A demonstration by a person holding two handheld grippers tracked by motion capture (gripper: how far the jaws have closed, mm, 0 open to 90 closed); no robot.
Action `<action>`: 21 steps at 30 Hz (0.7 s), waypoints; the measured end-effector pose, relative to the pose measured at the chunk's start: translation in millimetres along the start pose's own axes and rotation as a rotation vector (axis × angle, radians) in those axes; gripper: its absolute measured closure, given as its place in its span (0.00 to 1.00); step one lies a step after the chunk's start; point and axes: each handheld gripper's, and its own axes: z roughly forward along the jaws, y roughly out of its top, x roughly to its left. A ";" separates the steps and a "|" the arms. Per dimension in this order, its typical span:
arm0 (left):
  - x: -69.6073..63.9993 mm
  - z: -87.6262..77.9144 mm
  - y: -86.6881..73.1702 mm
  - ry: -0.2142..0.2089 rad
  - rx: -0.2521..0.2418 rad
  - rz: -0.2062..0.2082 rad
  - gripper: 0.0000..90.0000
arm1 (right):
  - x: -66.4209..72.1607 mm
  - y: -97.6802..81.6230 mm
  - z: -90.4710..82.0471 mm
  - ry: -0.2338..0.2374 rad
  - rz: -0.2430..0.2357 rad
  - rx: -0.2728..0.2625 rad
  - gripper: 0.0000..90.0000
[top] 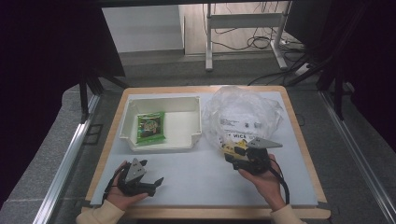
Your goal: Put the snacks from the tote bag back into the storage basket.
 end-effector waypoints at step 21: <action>0.1 0.4 0.4 -0.006 -0.002 0.001 0.12 | 0.2 -13.6 1.8 -0.025 -0.036 0.020 0.52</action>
